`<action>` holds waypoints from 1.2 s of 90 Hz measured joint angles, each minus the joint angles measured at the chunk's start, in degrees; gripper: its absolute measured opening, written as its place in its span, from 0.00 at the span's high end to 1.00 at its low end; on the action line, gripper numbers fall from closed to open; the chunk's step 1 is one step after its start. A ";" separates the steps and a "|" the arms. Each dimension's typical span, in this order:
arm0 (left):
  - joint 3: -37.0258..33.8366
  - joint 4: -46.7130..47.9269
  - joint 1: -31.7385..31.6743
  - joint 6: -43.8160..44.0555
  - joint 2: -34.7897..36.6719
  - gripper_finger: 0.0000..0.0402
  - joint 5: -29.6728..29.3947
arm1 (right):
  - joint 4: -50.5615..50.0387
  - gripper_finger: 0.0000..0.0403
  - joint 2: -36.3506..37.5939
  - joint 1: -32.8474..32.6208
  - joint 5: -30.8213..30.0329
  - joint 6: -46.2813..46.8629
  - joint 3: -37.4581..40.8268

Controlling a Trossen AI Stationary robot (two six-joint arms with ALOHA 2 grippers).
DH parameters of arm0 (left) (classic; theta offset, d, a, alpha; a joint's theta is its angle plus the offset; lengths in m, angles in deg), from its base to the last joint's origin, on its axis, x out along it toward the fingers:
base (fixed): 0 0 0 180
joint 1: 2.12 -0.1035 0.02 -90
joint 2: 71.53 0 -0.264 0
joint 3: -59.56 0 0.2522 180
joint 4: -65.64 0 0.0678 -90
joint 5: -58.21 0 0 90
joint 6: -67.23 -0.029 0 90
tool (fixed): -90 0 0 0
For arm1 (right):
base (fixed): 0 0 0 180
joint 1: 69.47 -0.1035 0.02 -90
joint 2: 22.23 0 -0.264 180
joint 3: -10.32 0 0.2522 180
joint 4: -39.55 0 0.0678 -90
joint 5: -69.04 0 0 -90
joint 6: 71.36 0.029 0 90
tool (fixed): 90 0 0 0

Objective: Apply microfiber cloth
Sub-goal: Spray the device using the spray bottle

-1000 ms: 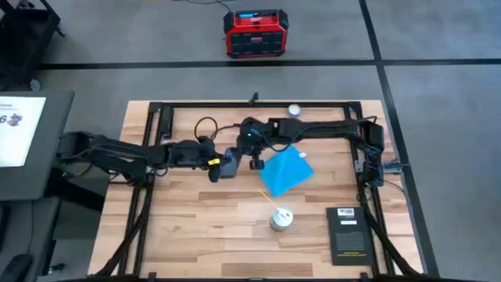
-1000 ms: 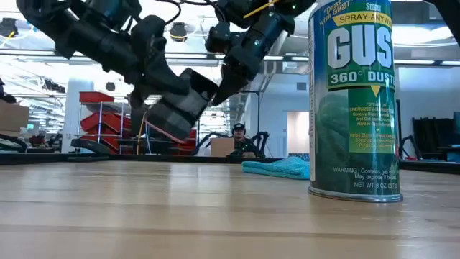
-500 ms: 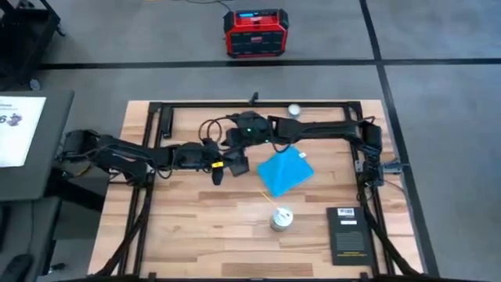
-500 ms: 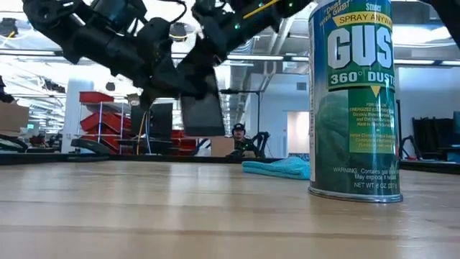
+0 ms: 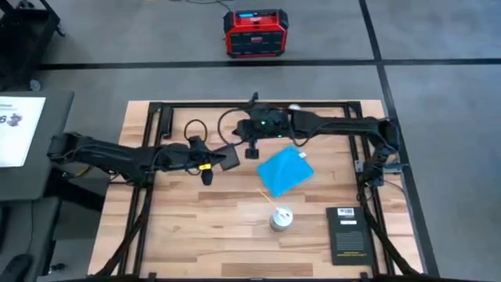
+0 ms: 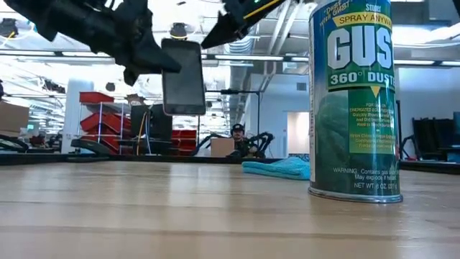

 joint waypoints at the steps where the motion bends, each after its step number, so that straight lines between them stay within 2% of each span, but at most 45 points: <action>1: 0.00 0.20 0.06 -0.12 0.25 0.99 -0.06 | -0.14 1.00 0.49 0.02 -0.11 0.00 0.25; 14: 0.04 3.13 0.91 -1.54 2.80 0.99 -1.48 | -2.78 1.00 6.93 0.45 -0.20 1.31 4.81; 27: 0.04 4.10 0.95 -3.58 5.25 0.99 -1.57 | -3.74 1.00 13.95 0.81 -0.10 4.10 12.95; 51: 0.04 4.87 0.93 -6.22 6.01 0.99 -1.20 | 2.45 1.00 27.58 0.30 1.66 11.99 30.84; 62: 0.02 5.10 0.93 -6.22 5.75 0.99 -0.80 | 6.72 1.00 33.03 -2.39 2.00 15.34 37.66; 81: 0.02 6.75 1.06 -4.47 7.17 0.99 -0.97 | 10.12 1.00 39.36 -9.42 2.01 20.93 44.81; 96: -0.02 6.77 4.14 -3.77 8.95 0.99 -5.68 | 12.06 1.00 41.04 -16.11 1.33 25.15 47.60; 108: -0.02 7.73 8.43 -3.51 10.69 0.99 -11.97 | 14.41 1.00 40.52 -20.80 -0.71 26.53 48.02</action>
